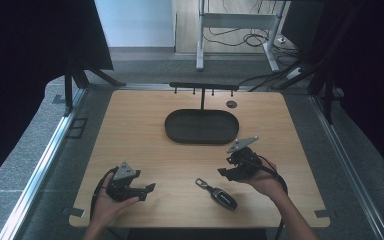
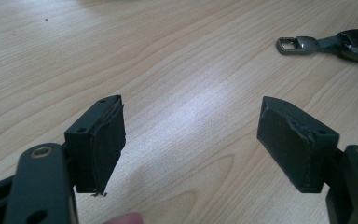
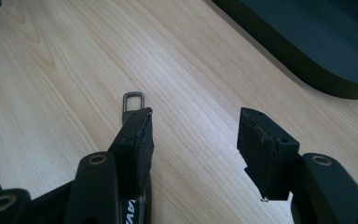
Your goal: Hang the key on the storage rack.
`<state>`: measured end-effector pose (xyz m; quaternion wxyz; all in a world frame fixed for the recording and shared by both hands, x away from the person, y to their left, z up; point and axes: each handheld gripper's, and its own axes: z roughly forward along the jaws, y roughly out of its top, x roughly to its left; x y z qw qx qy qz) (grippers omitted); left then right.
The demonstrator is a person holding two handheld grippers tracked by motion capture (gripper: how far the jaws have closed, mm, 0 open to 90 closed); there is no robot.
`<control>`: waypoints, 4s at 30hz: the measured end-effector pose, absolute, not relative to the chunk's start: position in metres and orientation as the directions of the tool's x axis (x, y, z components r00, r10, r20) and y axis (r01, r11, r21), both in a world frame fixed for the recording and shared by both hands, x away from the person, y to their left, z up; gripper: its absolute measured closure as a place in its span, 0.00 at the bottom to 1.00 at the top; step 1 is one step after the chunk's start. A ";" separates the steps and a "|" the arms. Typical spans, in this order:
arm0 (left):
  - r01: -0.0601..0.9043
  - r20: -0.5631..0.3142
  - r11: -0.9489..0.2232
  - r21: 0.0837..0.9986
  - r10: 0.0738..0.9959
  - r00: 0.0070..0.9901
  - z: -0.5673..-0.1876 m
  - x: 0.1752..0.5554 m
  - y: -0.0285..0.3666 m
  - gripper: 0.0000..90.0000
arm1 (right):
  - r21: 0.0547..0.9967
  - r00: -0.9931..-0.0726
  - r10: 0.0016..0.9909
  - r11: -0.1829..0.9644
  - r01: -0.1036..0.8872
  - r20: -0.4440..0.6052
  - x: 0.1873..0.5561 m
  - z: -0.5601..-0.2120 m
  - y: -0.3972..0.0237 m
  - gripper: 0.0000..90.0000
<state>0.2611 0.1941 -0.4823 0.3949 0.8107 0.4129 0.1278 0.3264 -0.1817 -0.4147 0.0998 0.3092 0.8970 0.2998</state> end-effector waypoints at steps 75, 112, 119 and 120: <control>0.567 -0.121 -0.359 0.742 0.760 0.639 -0.484 0.261 0.191 0.27 | 0.218 -0.834 0.552 0.812 0.541 0.013 0.327 -0.477 -0.106 0.77; 0.562 -0.116 -0.367 0.741 0.755 0.645 -0.484 0.260 0.188 0.27 | 0.189 -0.818 0.574 0.802 0.567 0.015 0.329 -0.478 -0.104 0.90; 0.563 -0.114 -0.370 0.739 0.754 0.646 -0.484 0.260 0.187 0.27 | 0.199 -0.822 0.570 0.804 0.561 0.013 0.327 -0.478 -0.105 0.90; 0.562 -0.114 -0.370 0.739 0.754 0.647 -0.484 0.260 0.187 0.27 | 0.200 -0.823 0.568 0.805 0.559 0.014 0.327 -0.478 -0.105 0.90</control>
